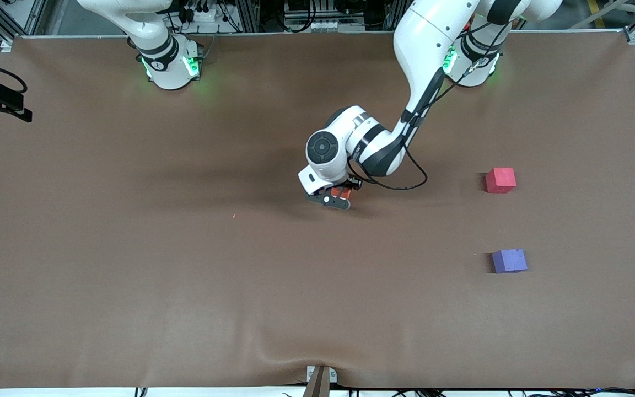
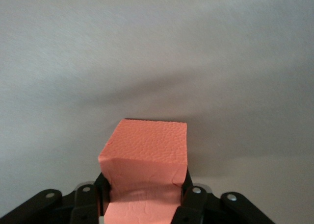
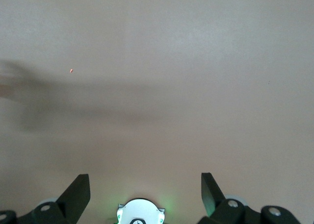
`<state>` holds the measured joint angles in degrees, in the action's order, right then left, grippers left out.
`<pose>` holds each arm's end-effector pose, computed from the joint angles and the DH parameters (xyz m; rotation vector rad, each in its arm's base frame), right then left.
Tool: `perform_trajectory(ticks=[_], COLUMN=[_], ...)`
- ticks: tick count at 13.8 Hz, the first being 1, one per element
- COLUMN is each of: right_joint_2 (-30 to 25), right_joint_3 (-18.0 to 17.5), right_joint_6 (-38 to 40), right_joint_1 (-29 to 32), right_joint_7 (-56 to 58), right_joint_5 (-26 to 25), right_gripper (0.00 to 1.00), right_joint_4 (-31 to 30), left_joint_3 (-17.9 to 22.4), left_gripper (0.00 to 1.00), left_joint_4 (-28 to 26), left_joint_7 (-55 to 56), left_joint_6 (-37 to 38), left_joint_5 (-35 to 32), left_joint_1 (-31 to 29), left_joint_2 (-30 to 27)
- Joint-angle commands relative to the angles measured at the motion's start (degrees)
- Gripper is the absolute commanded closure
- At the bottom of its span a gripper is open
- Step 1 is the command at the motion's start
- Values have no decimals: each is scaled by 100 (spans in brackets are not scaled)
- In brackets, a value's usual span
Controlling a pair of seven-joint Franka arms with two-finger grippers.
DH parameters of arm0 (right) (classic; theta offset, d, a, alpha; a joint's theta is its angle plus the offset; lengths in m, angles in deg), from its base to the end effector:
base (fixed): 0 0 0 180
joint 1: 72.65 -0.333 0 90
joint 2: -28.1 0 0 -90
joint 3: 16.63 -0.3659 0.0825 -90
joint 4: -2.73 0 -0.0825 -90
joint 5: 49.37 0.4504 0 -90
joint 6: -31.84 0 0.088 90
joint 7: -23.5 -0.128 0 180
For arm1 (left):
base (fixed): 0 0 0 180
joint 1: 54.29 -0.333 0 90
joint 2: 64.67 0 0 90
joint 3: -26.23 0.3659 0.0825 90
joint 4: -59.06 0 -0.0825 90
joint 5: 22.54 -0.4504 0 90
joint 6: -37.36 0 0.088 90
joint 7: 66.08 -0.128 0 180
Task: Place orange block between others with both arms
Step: 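Carry the orange cube with the left gripper between pink and blue cubes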
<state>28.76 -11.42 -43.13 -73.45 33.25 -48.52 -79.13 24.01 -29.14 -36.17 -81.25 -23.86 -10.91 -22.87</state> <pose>0.5914 -0.0430 0.6999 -3.1019 -0.1491 0.2007 0.5386 -0.5425 0.1819 -2.9871 0.4203 0.2442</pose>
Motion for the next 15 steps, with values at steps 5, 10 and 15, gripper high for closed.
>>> perform_trajectory(ticks=[5, 10, 15], right_joint_2=[13, 13, 13], right_joint_3=[-29, -21, -21], right_joint_6=[17, 17, 34], right_joint_1=[18, 27, 36], right_joint_7=[79, 53, 44], right_joint_5=[-146, -120, -50], right_gripper=[0, 0, 0], right_joint_4=[57, 48, 57], left_joint_3=[-49, -59, -50], left_gripper=[100, 100, 100], left_joint_4=[-337, -1172, -1875], left_joint_7=[-56, -1169, -1925], left_joint_6=[1375, 1306, 245], left_joint_5=[-114, -123, -132], left_joint_1=[-1635, -3087, -3913], left_joint_2=[-1471, -2035, -1948])
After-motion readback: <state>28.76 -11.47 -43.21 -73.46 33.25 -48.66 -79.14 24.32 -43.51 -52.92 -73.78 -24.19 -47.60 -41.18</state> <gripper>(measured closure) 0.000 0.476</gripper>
